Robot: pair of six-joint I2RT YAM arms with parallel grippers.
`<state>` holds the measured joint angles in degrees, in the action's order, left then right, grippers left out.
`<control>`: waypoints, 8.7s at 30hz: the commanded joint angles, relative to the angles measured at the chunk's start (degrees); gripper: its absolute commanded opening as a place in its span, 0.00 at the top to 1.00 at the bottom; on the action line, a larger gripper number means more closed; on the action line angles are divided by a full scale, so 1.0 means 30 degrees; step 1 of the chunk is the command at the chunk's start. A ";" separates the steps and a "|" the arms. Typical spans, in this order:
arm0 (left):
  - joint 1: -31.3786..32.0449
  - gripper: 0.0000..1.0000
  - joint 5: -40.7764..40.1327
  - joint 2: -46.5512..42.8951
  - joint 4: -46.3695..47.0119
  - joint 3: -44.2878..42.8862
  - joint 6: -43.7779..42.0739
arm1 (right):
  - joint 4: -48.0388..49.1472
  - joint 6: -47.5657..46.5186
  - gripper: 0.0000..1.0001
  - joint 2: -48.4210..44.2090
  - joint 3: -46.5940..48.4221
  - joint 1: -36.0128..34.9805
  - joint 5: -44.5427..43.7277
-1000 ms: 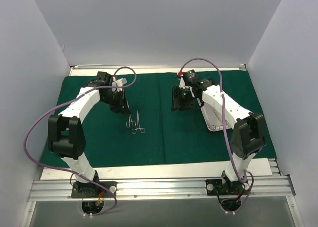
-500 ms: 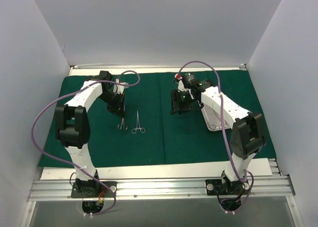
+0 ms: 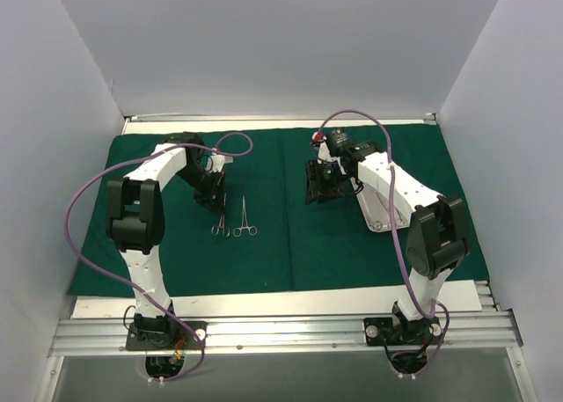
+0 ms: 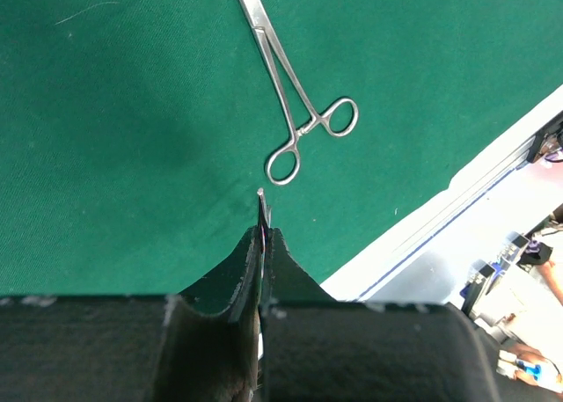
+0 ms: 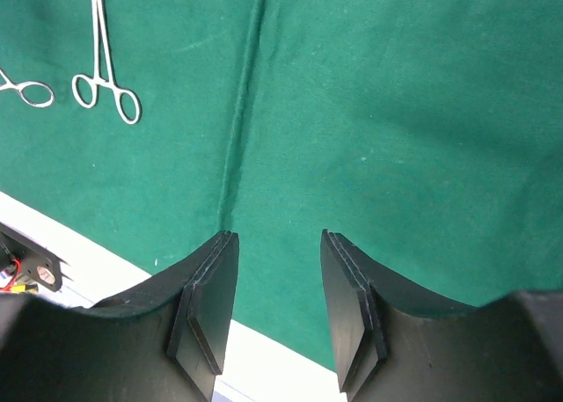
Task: Open and lay out the surgical kit
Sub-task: Place the medical item in the surgical kit, then adjust the medical item in the container, then pick up the medical item from the container, then place the medical item in the surgical kit.
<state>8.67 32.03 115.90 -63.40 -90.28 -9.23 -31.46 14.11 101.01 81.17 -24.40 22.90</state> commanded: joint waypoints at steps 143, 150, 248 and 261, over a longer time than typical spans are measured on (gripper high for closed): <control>0.0187 0.53 -0.2269 -0.7434 0.7803 0.6246 0.7561 | -0.4394 0.3881 0.98 -0.1557 -0.3406 0.8252 -0.4470; 0.0187 0.53 -0.2064 -0.6290 0.7392 0.5251 0.7356 | -0.3606 0.3559 1.00 -0.0919 -0.5170 0.8252 -0.4232; 0.1127 0.06 -0.4428 -0.7079 0.5436 0.2555 0.8819 | -0.3749 0.3548 1.00 -0.0182 0.2908 0.4478 -1.1557; -0.1364 0.06 -0.9182 -0.7956 0.3818 0.2876 1.1486 | -0.0353 0.9242 1.00 0.5260 0.6545 -0.5925 -1.1204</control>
<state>4.82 8.91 96.16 -50.48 -80.40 23.14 -32.64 37.30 112.42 98.74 -40.71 -8.69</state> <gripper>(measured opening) 0.938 0.096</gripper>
